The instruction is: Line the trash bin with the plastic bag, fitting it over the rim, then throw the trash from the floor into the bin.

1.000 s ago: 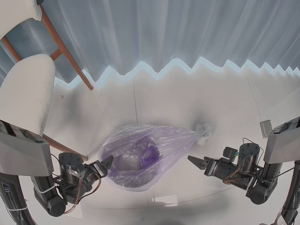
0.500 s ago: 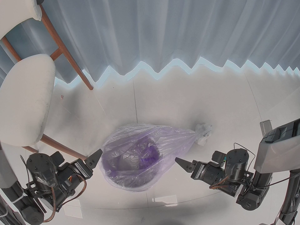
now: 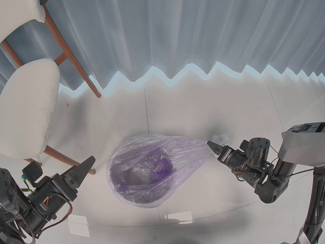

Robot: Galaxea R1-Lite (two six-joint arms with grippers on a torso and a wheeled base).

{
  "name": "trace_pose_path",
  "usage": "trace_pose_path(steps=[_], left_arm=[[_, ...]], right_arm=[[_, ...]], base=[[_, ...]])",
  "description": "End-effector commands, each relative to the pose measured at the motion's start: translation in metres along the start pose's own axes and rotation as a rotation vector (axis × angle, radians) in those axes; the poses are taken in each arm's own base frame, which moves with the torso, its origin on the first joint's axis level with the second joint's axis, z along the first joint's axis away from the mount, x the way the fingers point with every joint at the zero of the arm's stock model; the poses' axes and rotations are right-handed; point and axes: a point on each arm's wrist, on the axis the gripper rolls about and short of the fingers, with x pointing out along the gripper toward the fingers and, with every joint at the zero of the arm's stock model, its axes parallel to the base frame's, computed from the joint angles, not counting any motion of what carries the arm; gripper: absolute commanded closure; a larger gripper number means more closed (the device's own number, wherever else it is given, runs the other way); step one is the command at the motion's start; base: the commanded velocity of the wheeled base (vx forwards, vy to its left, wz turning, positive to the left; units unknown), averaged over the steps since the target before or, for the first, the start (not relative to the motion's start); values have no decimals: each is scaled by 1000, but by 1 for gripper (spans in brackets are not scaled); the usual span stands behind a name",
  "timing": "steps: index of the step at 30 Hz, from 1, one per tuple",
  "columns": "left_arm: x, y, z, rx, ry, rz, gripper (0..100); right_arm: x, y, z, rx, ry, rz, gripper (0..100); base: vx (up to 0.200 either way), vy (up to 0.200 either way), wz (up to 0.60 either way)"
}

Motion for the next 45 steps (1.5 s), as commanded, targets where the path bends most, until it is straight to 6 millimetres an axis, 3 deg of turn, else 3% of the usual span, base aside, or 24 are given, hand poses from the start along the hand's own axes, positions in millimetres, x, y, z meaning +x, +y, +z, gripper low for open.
trace_pose_path(steps=[1,3,8,12,21,29,30,34,37,39,42,45], left_arm=[[-15,-1,7,33,-35,-44,0],[-16,-2,10,26,-56,-57,0],[-21,-3,15,14,-92,-69,0],[-24,-3,16,14,-102,-73,0],[-26,-2,17,22,-104,-66,0],[-25,-4,19,11,-119,-81,0],[-25,-5,20,11,-120,-84,0],[-22,-13,26,-55,-113,-158,0],[-23,-20,32,-134,-101,-237,0],[-21,-25,39,-193,-108,-279,0],[-19,-29,43,-254,-111,-300,0],[-18,-31,44,-378,-52,-338,0]], right_arm=[[20,-12,5,-2,-24,-38,0],[37,-15,-3,-24,-33,-52,0],[57,-14,-19,-77,-25,-44,0],[59,-3,-34,-91,19,-24,0],[56,46,-69,-125,100,87,0],[50,55,-72,-120,99,113,0],[45,46,-34,-59,14,58,0],[10,40,-7,-34,13,-1,0],[-24,41,-16,-58,104,-34,0],[-44,52,-29,-82,166,-5,0],[-52,58,-43,-105,219,9,0],[-61,72,-71,-160,334,17,0]], base=[[0,0,0],[0,0,0],[0,0,0],[0,0,0],[0,0,0],[0,0,0],[0,0,0],[0,0,0],[0,0,0],[0,0,0],[0,0,0],[0,0,0]])
